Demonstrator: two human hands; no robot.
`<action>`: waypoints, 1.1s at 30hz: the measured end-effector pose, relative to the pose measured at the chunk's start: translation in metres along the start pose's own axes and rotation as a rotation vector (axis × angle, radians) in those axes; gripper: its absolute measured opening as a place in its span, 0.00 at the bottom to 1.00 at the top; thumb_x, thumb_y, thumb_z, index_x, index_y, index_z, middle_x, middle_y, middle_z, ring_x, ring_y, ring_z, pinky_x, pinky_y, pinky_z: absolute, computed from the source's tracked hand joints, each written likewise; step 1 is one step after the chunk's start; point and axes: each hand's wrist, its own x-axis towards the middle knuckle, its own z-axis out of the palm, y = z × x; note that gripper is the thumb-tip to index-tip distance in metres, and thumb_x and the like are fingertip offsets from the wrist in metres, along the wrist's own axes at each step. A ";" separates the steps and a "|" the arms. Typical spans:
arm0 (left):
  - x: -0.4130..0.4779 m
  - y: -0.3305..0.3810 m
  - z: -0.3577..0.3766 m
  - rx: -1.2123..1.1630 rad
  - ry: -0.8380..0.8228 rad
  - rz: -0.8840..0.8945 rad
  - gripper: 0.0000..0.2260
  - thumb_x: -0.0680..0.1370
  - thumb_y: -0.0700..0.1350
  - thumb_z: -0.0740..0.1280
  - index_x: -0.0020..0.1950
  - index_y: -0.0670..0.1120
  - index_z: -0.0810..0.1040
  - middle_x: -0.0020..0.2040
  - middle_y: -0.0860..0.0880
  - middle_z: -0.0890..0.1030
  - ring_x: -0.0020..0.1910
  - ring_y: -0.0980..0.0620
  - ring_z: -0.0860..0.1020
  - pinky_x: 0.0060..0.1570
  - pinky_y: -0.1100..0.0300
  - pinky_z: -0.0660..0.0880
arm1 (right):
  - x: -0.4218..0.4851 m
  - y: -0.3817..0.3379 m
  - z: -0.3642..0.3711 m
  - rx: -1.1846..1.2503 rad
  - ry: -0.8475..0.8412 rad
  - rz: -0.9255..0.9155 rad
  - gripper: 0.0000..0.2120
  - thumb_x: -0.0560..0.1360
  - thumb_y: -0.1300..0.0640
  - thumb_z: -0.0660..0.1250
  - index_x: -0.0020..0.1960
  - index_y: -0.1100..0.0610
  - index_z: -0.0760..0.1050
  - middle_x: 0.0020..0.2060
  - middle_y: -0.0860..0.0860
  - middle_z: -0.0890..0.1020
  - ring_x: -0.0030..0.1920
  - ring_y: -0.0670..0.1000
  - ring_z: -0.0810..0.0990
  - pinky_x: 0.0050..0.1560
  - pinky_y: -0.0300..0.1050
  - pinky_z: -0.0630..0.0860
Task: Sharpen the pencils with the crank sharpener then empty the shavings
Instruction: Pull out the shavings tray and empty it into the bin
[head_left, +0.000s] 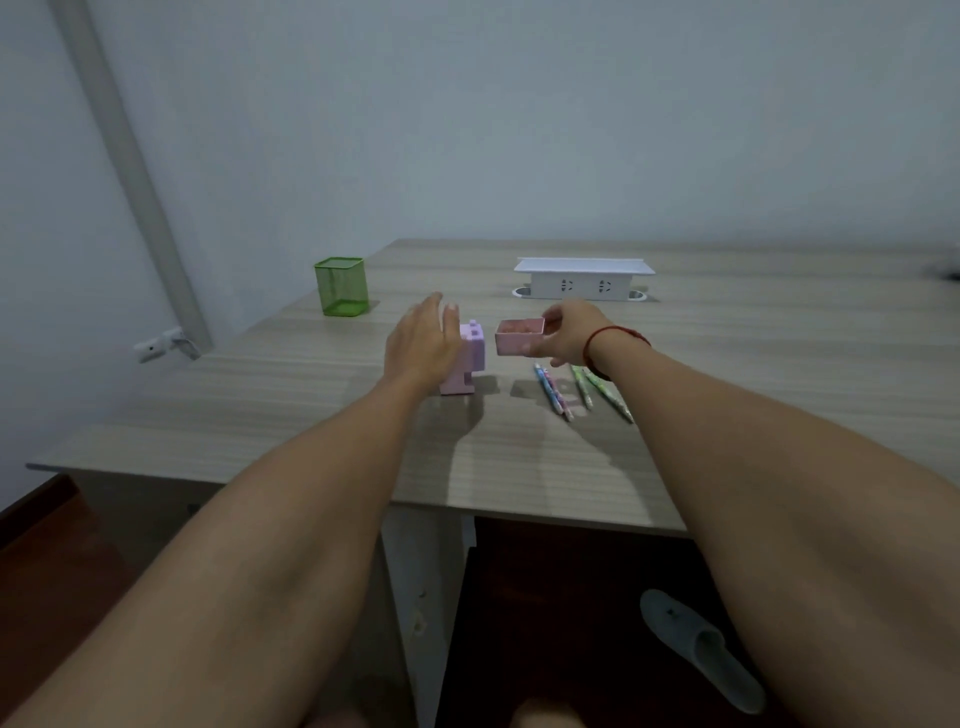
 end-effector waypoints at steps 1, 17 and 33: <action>-0.002 0.003 -0.004 -0.007 0.008 0.026 0.22 0.82 0.51 0.50 0.74 0.43 0.63 0.73 0.43 0.68 0.72 0.44 0.66 0.69 0.50 0.63 | -0.003 -0.005 -0.002 0.031 0.012 -0.010 0.24 0.72 0.57 0.74 0.63 0.66 0.74 0.58 0.60 0.80 0.55 0.60 0.82 0.57 0.56 0.79; -0.093 -0.046 -0.148 0.031 0.262 -0.030 0.14 0.80 0.46 0.56 0.62 0.42 0.72 0.55 0.41 0.79 0.53 0.42 0.77 0.49 0.54 0.71 | -0.073 -0.172 0.076 0.191 -0.142 -0.364 0.22 0.75 0.54 0.70 0.64 0.63 0.73 0.62 0.56 0.76 0.55 0.58 0.81 0.51 0.49 0.82; -0.239 -0.266 -0.190 0.104 0.353 -0.579 0.20 0.78 0.46 0.58 0.69 0.42 0.69 0.63 0.40 0.78 0.62 0.41 0.75 0.58 0.53 0.72 | -0.125 -0.253 0.351 0.165 -0.600 -0.412 0.19 0.75 0.62 0.68 0.64 0.63 0.70 0.47 0.48 0.76 0.47 0.52 0.79 0.48 0.50 0.82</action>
